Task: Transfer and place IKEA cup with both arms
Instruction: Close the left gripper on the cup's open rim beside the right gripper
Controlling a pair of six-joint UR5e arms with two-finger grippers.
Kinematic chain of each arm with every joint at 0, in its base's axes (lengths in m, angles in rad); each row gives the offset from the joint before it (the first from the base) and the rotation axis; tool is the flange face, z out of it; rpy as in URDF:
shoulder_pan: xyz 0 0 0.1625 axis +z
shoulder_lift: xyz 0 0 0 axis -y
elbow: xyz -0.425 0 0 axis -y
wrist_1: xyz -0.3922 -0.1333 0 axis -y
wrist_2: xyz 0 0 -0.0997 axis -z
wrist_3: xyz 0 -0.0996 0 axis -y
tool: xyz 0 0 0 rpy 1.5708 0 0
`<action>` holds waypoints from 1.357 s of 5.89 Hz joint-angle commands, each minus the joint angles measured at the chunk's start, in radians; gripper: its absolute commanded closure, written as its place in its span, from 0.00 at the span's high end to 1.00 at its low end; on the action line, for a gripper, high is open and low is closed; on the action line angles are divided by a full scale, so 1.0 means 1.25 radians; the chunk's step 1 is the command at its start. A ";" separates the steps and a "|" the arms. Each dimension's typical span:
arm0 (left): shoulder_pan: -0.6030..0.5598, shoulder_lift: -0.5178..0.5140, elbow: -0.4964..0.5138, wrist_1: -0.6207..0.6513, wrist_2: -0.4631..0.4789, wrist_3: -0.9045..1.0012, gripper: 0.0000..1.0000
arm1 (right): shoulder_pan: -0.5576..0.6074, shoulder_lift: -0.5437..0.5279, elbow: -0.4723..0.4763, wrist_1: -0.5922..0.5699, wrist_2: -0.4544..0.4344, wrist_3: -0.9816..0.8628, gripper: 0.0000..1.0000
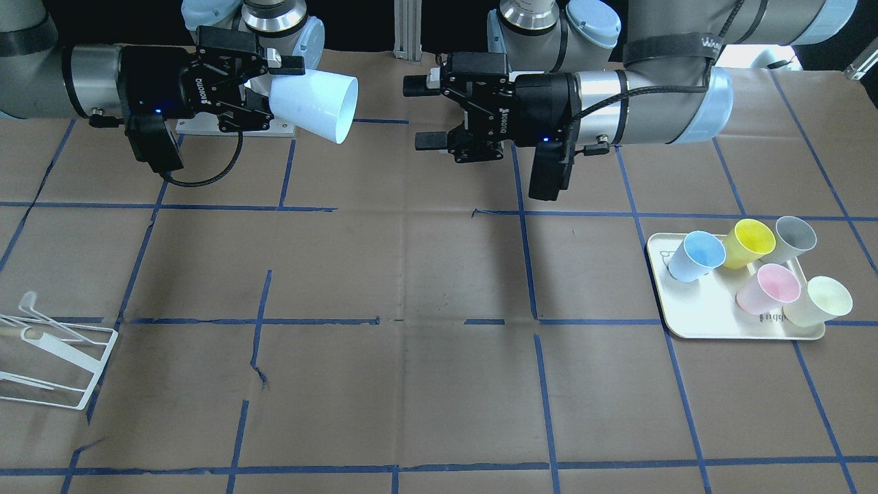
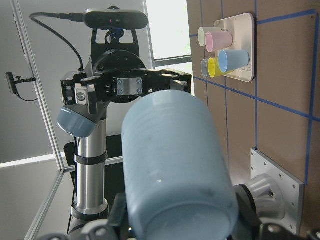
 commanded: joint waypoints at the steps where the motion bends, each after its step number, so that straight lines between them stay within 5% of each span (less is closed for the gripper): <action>1: -0.033 0.005 -0.001 0.010 -0.001 -0.007 0.99 | 0.004 0.000 0.000 -0.001 0.009 0.000 0.40; 5: -0.041 0.010 0.008 0.070 -0.004 -0.009 0.94 | 0.004 0.000 0.000 -0.002 0.009 -0.001 0.40; 6: -0.041 0.014 0.008 0.070 -0.004 -0.009 0.86 | 0.004 0.000 0.000 -0.003 0.009 -0.001 0.40; 8: -0.041 0.022 0.008 0.072 -0.002 -0.008 0.51 | 0.004 0.000 0.000 -0.003 0.016 0.000 0.40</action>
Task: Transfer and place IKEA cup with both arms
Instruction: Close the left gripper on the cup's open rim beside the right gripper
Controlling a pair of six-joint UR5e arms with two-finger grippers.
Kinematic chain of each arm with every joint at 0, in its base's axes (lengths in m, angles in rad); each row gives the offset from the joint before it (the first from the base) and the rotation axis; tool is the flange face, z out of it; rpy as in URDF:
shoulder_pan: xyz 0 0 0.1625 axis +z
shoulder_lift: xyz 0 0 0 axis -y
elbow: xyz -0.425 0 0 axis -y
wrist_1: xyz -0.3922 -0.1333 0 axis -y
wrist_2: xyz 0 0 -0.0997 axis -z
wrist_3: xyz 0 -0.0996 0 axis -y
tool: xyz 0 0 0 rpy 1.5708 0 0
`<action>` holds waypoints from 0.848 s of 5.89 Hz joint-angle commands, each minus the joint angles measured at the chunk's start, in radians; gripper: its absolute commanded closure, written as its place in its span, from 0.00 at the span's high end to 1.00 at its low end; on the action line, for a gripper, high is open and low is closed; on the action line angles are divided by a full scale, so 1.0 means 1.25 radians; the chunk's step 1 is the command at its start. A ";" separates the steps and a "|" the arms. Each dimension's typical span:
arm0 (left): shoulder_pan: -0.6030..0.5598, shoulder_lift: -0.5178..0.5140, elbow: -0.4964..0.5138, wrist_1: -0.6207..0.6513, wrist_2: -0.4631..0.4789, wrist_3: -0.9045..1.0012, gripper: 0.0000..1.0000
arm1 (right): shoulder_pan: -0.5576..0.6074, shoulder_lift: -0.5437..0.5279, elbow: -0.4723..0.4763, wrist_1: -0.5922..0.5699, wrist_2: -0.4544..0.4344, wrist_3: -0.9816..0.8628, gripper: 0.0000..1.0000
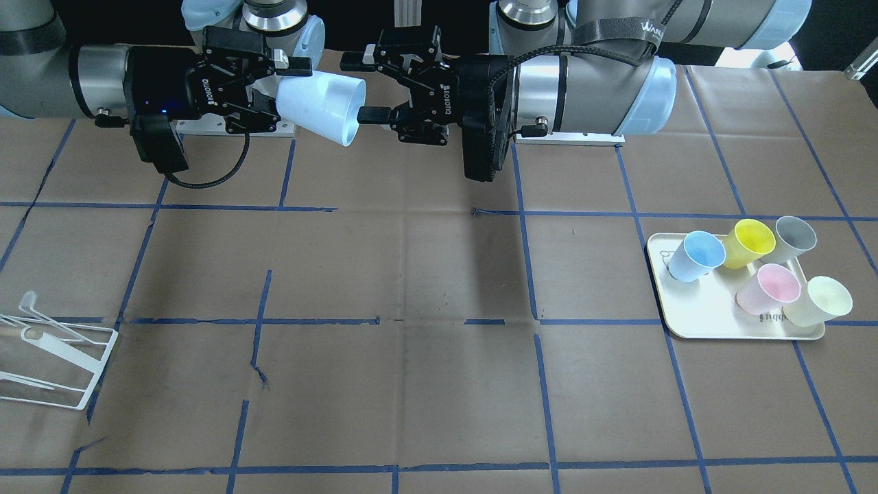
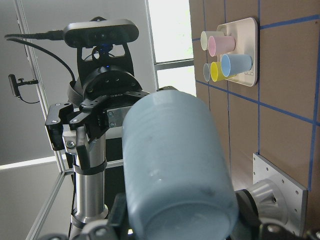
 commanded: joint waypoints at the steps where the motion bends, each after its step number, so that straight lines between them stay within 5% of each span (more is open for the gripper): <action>1: 0.000 0.005 0.001 0.001 0.000 -0.003 0.25 | 0.000 0.000 0.000 0.000 0.005 0.001 0.40; 2: 0.000 0.015 0.002 0.001 0.000 -0.006 0.07 | 0.000 0.000 0.000 0.001 0.009 0.001 0.40; 4: 0.000 0.024 0.002 0.001 -0.003 -0.006 0.00 | 0.000 0.000 0.000 0.000 0.009 0.001 0.40; 5: 0.000 0.025 0.002 0.001 -0.003 -0.007 0.00 | -0.001 0.000 -0.001 0.000 0.010 0.006 0.60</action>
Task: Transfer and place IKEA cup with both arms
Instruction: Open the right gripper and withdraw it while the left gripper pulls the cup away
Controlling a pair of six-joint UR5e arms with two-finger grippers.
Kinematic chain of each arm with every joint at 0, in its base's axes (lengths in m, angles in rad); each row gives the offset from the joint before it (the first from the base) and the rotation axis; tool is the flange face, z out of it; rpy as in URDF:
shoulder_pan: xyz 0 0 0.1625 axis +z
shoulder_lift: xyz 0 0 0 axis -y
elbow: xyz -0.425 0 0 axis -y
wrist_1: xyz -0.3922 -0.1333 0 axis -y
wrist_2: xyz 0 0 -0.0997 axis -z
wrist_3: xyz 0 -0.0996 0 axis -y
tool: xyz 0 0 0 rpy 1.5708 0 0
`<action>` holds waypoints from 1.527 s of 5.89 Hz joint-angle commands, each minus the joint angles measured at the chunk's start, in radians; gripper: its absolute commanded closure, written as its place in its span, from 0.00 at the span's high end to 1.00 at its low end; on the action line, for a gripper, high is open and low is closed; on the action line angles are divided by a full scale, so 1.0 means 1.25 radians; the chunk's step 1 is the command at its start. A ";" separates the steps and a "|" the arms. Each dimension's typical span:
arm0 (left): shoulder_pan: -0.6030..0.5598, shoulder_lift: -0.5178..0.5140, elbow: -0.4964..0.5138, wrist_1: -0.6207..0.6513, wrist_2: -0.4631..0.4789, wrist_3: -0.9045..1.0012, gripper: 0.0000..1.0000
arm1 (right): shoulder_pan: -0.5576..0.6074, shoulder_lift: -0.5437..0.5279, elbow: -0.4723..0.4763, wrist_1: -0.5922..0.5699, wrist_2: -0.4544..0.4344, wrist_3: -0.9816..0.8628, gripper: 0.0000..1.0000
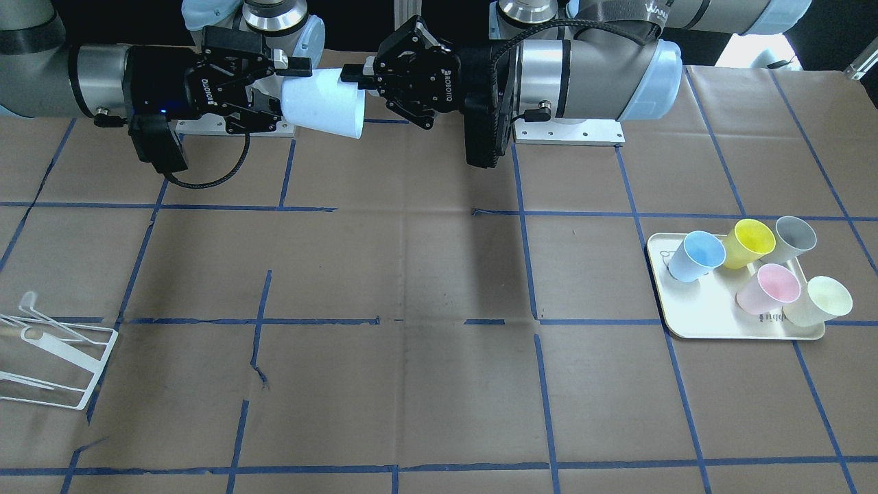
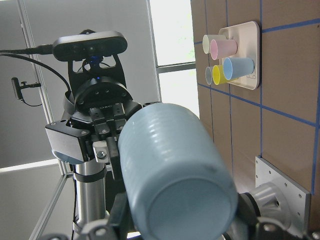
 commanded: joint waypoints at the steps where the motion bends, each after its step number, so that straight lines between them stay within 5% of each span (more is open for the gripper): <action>1: 0.000 0.001 0.000 0.000 0.000 -0.001 0.00 | -0.002 0.000 -0.004 0.001 0.018 0.011 1.00; 5: 0.012 0.013 0.002 0.000 0.010 -0.082 0.01 | -0.072 0.005 -0.013 -0.065 -0.005 0.017 1.00; 6: 0.027 0.037 0.002 0.001 0.055 -0.106 0.01 | -0.114 0.003 -0.017 -0.176 -0.116 0.121 1.00; 7: 0.056 0.038 0.002 0.006 0.225 -0.109 0.01 | -0.108 -0.014 -0.055 -0.347 -0.174 0.309 1.00; 9: 0.075 0.028 -0.013 0.066 0.533 -0.113 0.00 | -0.025 -0.027 -0.150 -0.517 -0.328 0.529 1.00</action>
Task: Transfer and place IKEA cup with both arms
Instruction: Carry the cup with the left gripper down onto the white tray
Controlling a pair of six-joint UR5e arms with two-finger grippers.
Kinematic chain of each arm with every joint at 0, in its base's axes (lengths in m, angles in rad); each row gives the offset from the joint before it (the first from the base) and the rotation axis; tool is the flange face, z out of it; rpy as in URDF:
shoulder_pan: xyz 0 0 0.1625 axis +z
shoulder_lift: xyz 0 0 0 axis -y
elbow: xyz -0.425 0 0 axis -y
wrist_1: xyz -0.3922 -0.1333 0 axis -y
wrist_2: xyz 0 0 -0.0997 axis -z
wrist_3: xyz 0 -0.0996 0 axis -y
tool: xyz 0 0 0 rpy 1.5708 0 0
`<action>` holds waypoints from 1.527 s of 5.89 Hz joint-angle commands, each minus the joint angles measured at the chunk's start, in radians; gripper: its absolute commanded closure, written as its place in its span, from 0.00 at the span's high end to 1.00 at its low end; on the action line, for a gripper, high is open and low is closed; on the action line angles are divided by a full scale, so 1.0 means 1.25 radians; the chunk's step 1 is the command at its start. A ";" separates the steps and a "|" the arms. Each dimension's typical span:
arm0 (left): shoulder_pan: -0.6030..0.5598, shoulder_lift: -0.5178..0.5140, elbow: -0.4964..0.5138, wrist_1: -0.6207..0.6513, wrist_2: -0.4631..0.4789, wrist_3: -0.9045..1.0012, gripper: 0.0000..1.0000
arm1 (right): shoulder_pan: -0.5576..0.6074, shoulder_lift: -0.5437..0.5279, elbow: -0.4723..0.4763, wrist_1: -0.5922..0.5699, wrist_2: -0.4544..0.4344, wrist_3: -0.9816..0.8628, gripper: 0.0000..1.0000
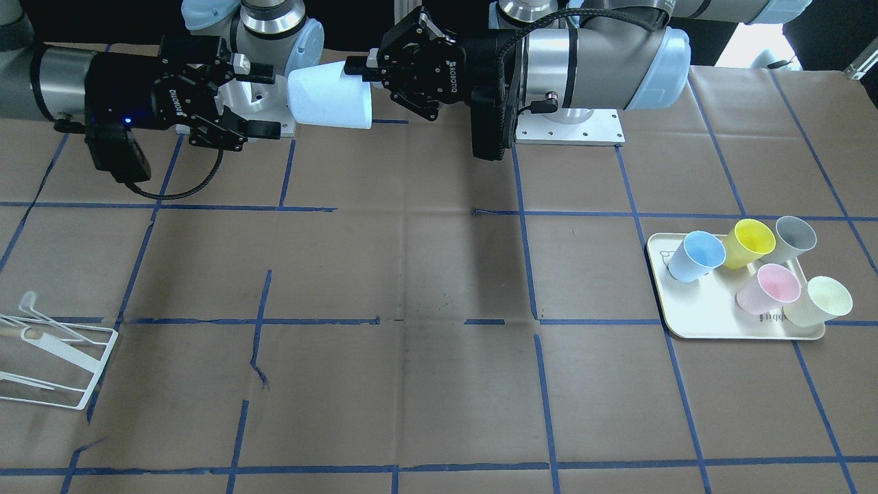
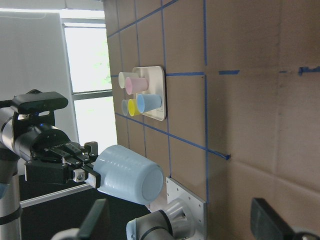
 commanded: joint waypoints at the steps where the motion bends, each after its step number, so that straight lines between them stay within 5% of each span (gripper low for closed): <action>1: 0.007 -0.006 -0.018 0.093 0.300 -0.003 0.00 | 0.120 -0.004 -0.060 -0.243 -0.222 0.275 1.00; 3: 0.007 -0.031 -0.019 0.238 0.653 0.007 0.00 | 0.279 0.004 -0.056 -0.423 -0.538 0.548 1.00; 4: 0.008 -0.051 -0.019 0.294 0.774 0.027 0.00 | 0.337 0.008 -0.048 -0.425 -0.629 0.617 1.00; 7: 0.064 -0.141 -0.032 0.442 0.981 0.192 0.00 | 0.332 0.000 0.057 -0.539 -0.661 0.645 1.00; 9: 0.206 -0.186 -0.086 0.568 0.980 0.198 0.00 | 0.328 -0.020 0.057 -0.510 -0.658 0.645 1.00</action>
